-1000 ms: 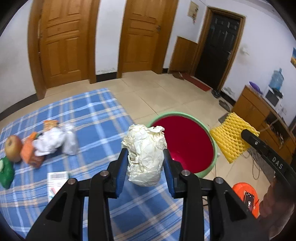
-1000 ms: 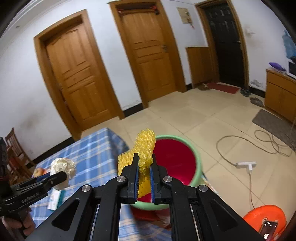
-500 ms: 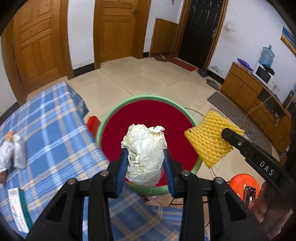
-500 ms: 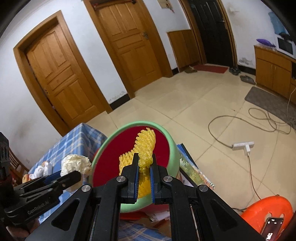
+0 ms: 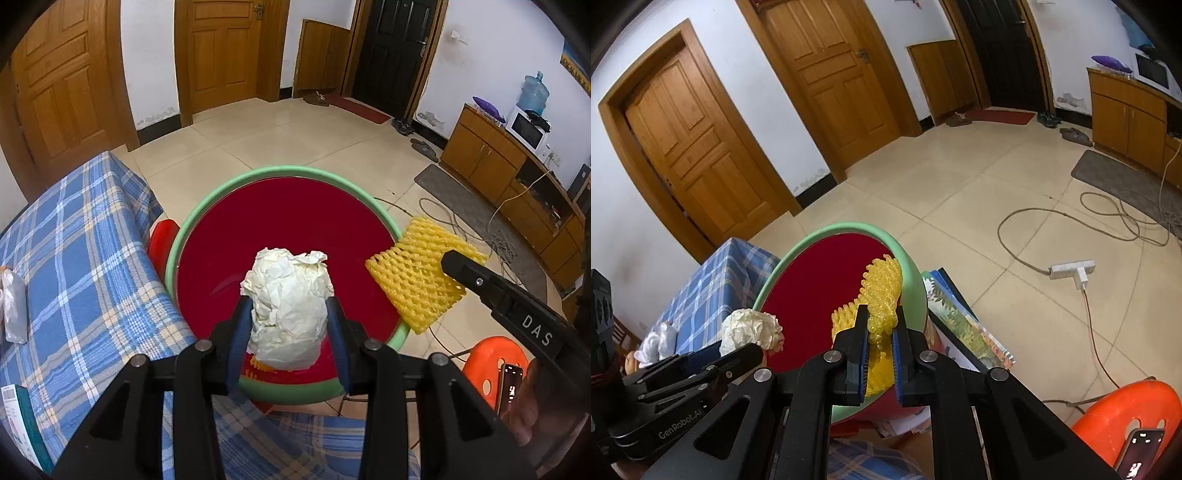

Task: Collect trash
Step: 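Open the left tool to drop the paper into the bucket while the right tool drops the net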

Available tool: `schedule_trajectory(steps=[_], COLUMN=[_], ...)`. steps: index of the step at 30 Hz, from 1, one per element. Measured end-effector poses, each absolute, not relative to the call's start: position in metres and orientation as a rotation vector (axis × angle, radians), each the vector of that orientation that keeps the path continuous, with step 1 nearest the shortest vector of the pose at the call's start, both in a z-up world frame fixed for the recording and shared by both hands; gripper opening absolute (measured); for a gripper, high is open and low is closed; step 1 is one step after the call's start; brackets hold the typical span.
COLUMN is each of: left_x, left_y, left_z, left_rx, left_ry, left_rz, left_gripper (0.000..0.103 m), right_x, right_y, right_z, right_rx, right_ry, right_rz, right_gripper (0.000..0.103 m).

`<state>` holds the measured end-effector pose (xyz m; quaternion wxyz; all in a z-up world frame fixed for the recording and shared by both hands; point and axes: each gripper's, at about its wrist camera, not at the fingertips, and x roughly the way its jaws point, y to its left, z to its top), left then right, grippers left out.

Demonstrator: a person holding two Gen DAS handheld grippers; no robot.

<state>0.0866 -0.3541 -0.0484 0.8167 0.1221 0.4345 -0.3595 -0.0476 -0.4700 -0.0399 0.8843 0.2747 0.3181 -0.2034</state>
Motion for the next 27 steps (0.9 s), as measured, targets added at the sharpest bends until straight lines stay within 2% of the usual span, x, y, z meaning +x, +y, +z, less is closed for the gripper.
schedule_trajectory(steps=[4, 6, 11, 21, 27], left_x=[0.090, 0.091, 0.094, 0.090, 0.087], left_y=[-0.353, -0.351, -0.343, -0.307, -0.273], left_z=[-0.046, -0.044, -0.040, -0.017, -0.003], left_rx=[0.254, 0.245, 0.225, 0.170, 0.128], left_ry=[0.917, 0.915, 0.917, 0.886, 0.868], left_rz=[-0.752, -0.746, -0.732, -0.682, -0.615], left_gripper=[0.051, 0.053, 0.053, 0.053, 0.053], right_x=[-0.045, -0.044, -0.045, -0.051, -0.054], right_y=[-0.471, -0.472, -0.474, -0.464, -0.448], right_z=[-0.040, -0.041, -0.040, -0.023, -0.011], right_rx=[0.577, 0.579, 0.589, 0.578, 0.577], right_ry=[0.666, 0.667, 0.656, 0.608, 0.603], right_rz=[-0.425, -0.425, -0.416, -0.389, -0.361], right_gripper=[0.013, 0.019, 0.035, 0.046, 0.048])
